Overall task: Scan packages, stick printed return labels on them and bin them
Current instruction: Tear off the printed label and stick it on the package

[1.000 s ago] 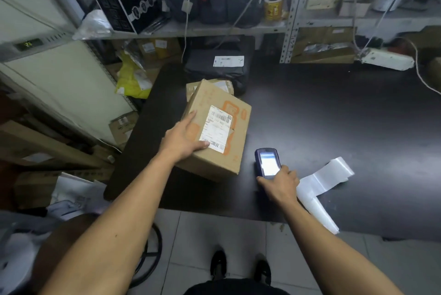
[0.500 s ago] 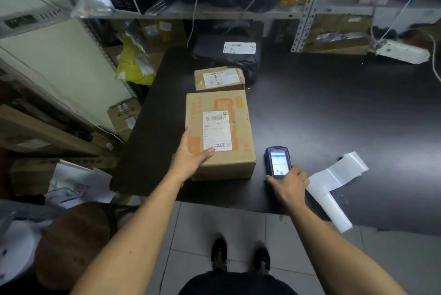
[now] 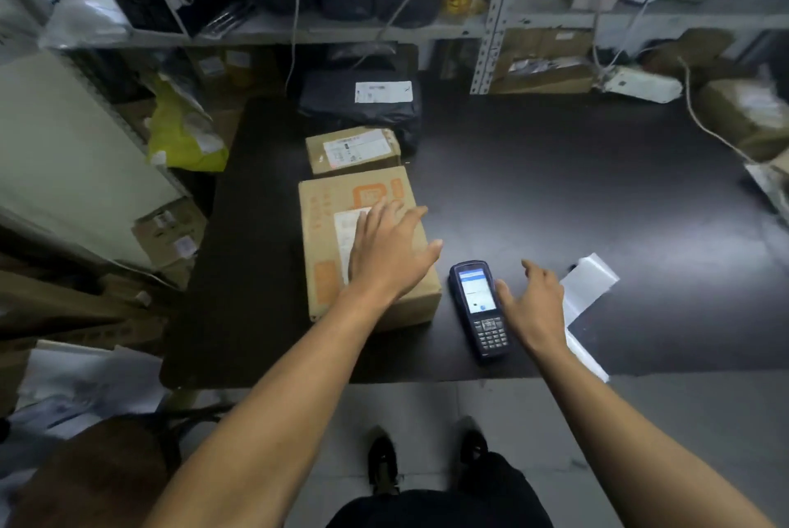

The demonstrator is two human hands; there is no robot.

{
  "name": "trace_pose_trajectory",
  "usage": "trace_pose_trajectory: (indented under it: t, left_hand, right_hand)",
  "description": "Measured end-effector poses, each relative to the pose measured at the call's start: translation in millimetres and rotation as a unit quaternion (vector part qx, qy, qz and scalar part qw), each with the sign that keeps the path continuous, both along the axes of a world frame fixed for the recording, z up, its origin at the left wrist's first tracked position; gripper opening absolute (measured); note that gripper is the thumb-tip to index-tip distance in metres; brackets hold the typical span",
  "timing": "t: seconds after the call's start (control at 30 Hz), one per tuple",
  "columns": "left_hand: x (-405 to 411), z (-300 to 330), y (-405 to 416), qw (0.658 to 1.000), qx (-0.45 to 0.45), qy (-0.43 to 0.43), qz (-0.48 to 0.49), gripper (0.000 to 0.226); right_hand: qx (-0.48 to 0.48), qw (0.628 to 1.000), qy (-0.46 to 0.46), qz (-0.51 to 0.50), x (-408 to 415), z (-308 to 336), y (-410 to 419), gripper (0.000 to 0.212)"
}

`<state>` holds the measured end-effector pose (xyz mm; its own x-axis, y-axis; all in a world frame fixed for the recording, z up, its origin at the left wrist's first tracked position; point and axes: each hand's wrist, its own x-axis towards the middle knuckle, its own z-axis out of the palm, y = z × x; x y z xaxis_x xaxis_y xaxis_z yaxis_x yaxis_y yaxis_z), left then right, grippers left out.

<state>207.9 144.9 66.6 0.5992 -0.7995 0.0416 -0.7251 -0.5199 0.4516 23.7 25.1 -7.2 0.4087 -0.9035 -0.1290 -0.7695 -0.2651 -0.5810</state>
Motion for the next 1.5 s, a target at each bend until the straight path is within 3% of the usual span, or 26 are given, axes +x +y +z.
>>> trace_pose_trajectory:
  t: [0.2, 0.33, 0.5, 0.67, 0.87, 1.07, 1.3, 1.5]
  left_hand:
    - [-60.6, -15.5, -89.8, 0.992, 0.016, 0.017, -0.12, 0.044]
    - [-113.8, -37.6, -147.7, 0.98, 0.069, 0.097, -0.157, 0.044]
    - [-159.9, -71.5, -194.2, 0.959, 0.054, 0.269, -0.072, 0.047]
    - [-175.6, -98.3, -216.2, 0.947, 0.067, 0.315, -0.022, 0.061]
    - [-172.5, -110.0, -227.7, 0.929, 0.054, 0.366, 0.022, 0.052]
    - [-165.9, -114.5, -222.1, 0.904, 0.036, 0.424, 0.029, 0.052]
    - [-164.6, -111.0, -220.7, 0.893, 0.008, 0.448, 0.041, 0.07]
    - [-165.3, -113.5, -221.1, 0.876, -0.02, 0.478, 0.056, 0.062]
  right_hand:
    - [-0.049, 0.997, 0.014, -0.065, -61.2, 2.1, -52.1, 0.048]
    - [-0.025, 0.995, 0.022, -0.094, -108.7, -7.2, -87.1, 0.046]
    - [0.045, 0.997, -0.02, -0.054, -135.4, -18.8, -120.3, 0.054]
    - [0.097, 0.995, -0.015, 0.035, -133.5, -33.9, -145.8, 0.06]
    - [0.083, 0.986, 0.02, 0.143, -135.1, -47.2, -140.7, 0.05]
    - [0.071, 0.992, -0.075, 0.067, -134.5, -55.3, -135.0, 0.016]
    - [0.071, 0.995, -0.051, 0.056, -123.3, -49.1, -159.6, 0.028]
    - [0.061, 0.995, 0.004, 0.079, -114.7, -57.2, -169.8, 0.031]
